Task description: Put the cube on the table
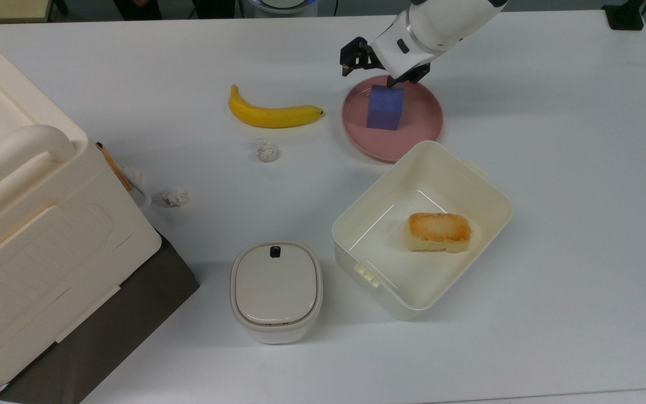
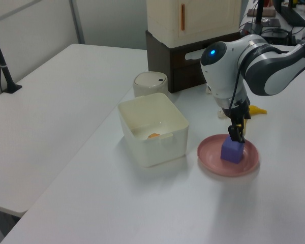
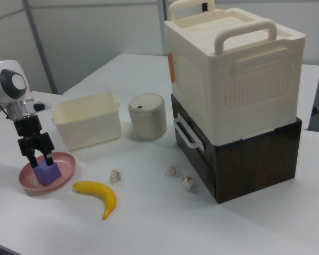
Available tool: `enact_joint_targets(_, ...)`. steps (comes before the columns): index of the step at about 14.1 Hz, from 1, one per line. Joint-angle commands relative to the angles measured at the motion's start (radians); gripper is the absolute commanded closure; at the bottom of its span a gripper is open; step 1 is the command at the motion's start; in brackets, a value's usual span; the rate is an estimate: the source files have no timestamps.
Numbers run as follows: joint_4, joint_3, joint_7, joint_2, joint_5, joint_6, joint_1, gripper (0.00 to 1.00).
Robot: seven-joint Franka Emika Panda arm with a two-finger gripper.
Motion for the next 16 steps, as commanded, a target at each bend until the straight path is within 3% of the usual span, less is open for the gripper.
enact_joint_targets(1, -0.003, 0.053, 0.101, -0.021, 0.038, 0.023, -0.001, 0.00)
enact_joint_targets(7, -0.009, 0.060, 0.181, 0.025, 0.039, 0.166, -0.001, 0.00)
enact_joint_targets(16, -0.009, 0.060, 0.180, 0.078, 0.003, 0.171, -0.038, 0.00)
